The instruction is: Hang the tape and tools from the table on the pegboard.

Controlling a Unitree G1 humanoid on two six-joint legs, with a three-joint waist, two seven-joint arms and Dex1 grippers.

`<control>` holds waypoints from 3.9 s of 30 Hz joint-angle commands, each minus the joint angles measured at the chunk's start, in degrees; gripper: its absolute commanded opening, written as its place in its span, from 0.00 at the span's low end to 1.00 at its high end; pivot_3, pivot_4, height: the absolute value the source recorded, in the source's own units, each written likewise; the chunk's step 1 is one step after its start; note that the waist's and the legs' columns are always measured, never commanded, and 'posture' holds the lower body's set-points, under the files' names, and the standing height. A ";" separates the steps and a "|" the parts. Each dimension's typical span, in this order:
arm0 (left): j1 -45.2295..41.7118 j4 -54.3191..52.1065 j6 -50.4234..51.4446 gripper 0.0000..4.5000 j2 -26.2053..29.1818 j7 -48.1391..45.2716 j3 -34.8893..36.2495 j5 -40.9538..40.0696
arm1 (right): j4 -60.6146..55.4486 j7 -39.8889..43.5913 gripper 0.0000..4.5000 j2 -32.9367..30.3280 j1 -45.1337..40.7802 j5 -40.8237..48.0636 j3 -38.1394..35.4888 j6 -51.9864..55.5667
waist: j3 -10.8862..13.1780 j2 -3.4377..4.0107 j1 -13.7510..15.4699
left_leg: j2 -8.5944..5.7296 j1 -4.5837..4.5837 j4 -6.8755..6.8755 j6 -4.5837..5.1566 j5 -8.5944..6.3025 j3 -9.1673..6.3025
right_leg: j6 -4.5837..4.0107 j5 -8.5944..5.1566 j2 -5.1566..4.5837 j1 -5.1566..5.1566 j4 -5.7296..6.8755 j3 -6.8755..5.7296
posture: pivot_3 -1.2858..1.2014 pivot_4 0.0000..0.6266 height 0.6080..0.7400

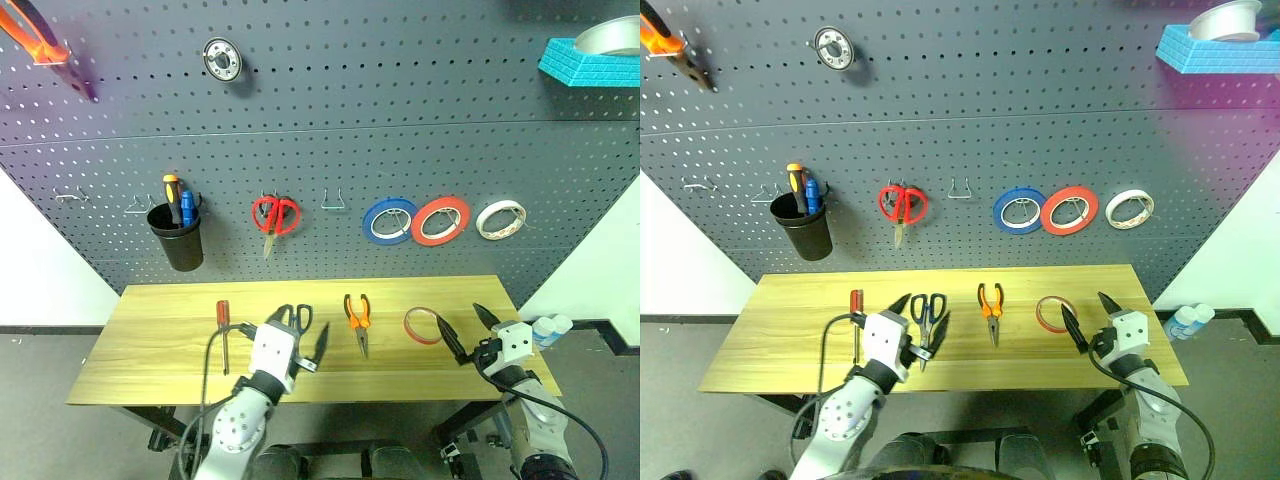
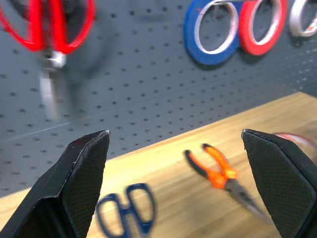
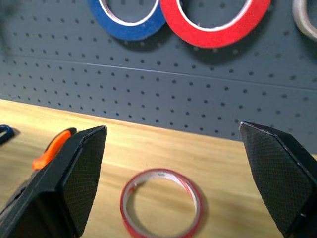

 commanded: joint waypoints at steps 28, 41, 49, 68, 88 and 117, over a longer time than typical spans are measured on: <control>1.00 -14.69 2.96 0.99 7.22 2.16 16.75 -10.10 | -9.37 -4.04 1.00 -0.65 -0.62 -0.75 0.98 3.91 | -0.05 0.35 0.21 | -0.06 -0.06 -0.02 0.08 -0.05 0.00 | 0.09 -0.06 -0.07 -0.04 -0.03 -0.01 | 0.49 0.00 1.00; -3.79 -2.00 -0.80 0.99 15.00 -7.69 29.42 -19.81 | -14.41 -5.73 1.00 0.31 1.83 -1.21 1.87 6.46 | 0.86 -0.10 0.60 | 0.00 -0.07 -0.01 0.02 -0.14 0.02 | 0.09 -0.08 -0.05 -0.03 -0.02 0.06 | 0.50 0.10 1.00; -9.17 19.21 -10.01 0.99 19.50 -21.64 37.06 -26.82 | -21.91 -6.69 1.00 -0.50 6.43 -0.82 1.78 10.92 | 3.65 0.03 -0.34 | 0.17 -0.48 -0.06 -0.01 -0.16 0.17 | -0.12 -0.05 -0.15 -0.62 0.04 -0.15 | 0.50 0.22 1.00; -7.67 11.46 10.06 0.99 31.96 -46.06 34.07 -38.58 | -37.15 -11.19 1.00 -0.22 5.68 -1.57 4.64 23.77 | 4.78 -0.16 -0.10 | 0.15 -1.81 0.13 0.02 -0.16 0.21 | -0.05 0.42 -0.19 -1.92 0.11 -0.16 | 0.50 0.24 1.00; -18.83 -5.76 21.27 0.99 32.08 -41.74 26.03 -37.52 | -34.23 -8.92 1.00 -1.61 0.74 -4.12 8.52 27.34 | 4.89 -0.06 0.07 | 0.13 -1.80 0.14 -0.08 -0.10 0.21 | 0.03 0.49 -0.17 -1.95 0.18 -0.16 | 0.51 0.19 1.00; -15.02 -10.08 20.54 0.99 28.30 -34.88 26.71 -36.01 | -22.72 -9.38 1.00 -6.54 -4.50 -15.92 15.81 33.17 | 4.89 -0.07 -0.06 | 0.16 -1.76 0.19 -0.19 -0.03 0.22 | -0.05 0.58 -0.10 -1.94 0.24 -0.16 | 0.50 0.21 1.00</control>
